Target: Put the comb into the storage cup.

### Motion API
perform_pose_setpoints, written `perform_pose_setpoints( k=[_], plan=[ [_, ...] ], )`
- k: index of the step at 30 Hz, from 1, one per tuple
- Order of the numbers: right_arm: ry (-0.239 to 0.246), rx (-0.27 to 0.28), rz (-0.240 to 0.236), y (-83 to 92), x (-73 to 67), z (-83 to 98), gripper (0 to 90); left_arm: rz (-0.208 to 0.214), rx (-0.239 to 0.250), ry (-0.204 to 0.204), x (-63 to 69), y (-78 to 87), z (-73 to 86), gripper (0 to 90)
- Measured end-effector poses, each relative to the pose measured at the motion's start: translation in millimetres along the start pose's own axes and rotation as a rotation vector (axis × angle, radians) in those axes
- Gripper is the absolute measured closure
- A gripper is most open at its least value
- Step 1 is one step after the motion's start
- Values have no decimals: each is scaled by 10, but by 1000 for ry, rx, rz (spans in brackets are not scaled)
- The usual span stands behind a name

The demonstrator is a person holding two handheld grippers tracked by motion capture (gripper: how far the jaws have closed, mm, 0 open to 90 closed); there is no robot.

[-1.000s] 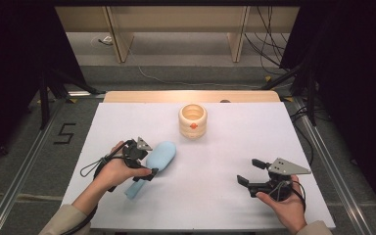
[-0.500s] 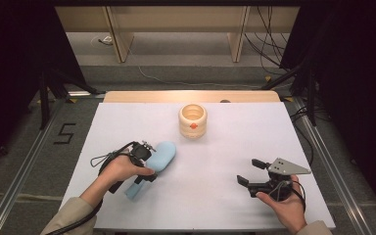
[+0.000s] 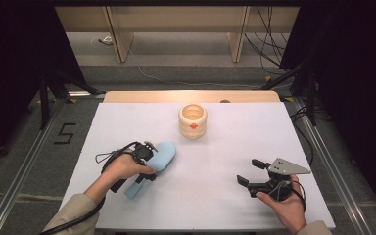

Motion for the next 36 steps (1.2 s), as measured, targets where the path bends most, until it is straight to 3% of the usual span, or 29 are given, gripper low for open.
perform_pose_setpoints(
  k=[21, 36],
  plan=[
    [2, -10, 0, -4, 5, 10, 158, -4, -71, -8, 16, -17, -32, 569],
    [-2, -15, -1, -4, 6, 16, 158, -9, -62, 7, 50, -16, -30, 658]
  ],
)
Point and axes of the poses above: each handheld gripper's, and its own axes: y roughly backward along the jaws, z roughly out of its underside, x roughly to its right, the point moved 8 cm from there along -y, roughly forward along the jaws, and after that the axes turned 14 degrees about -y, right-handed, at the moved point
